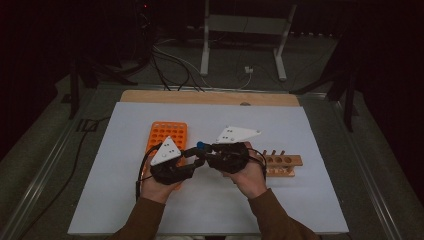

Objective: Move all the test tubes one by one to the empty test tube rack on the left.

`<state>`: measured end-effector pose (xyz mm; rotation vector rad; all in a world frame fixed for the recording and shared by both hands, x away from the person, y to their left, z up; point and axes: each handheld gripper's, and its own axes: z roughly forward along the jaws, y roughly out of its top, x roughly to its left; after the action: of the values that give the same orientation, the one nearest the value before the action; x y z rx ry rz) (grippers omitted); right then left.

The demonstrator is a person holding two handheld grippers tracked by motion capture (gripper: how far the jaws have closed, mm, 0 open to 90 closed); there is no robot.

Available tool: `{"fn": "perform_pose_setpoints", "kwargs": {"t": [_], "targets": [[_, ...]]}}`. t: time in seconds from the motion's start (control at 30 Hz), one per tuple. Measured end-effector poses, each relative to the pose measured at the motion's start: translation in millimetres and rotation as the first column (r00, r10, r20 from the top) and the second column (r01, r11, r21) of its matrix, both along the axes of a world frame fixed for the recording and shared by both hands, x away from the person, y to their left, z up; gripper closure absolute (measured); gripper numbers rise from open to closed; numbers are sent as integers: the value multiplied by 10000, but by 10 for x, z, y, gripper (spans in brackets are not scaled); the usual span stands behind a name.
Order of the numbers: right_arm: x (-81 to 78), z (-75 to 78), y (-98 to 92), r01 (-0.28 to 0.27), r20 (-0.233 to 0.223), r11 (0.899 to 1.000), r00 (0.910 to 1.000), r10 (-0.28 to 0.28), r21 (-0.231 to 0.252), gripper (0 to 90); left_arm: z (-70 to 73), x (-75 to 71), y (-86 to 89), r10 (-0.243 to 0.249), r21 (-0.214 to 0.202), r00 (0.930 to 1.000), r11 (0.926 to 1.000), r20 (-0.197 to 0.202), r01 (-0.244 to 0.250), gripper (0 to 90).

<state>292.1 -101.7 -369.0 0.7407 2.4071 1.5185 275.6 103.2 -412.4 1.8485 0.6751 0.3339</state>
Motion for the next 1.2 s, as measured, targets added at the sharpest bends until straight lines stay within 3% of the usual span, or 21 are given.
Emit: {"fn": "perform_pose_setpoints", "kwargs": {"t": [0.2,0.37,0.5,0.77,1.03,1.2], "targets": [[-10,-10,25,-96,-37,10000,9999,96,-19,765,5,-7,13,-54,65,9999,10000,114,53,753],[-6,-23,27,-124,-125,9999,9998,124,1,753,7,-17,1,-99,272,9998,9996,178,94,773],[2,-17,-22,-168,-238,9994,9996,176,315,568,3,-4,16,41,444,9998,9990,207,-50,774],[-39,17,-137,-142,-163,9983,9998,151,567,276,39,36,143,614,250,9975,9977,337,-622,774],[-80,-27,-250,-11,-101,9986,9999,16,534,247,155,41,398,1348,-65,9884,9909,693,-1347,775],[-85,-34,-296,39,-116,9984,9999,-33,563,245,196,21,602,1884,-157,9787,9821,817,-1878,774]]}}
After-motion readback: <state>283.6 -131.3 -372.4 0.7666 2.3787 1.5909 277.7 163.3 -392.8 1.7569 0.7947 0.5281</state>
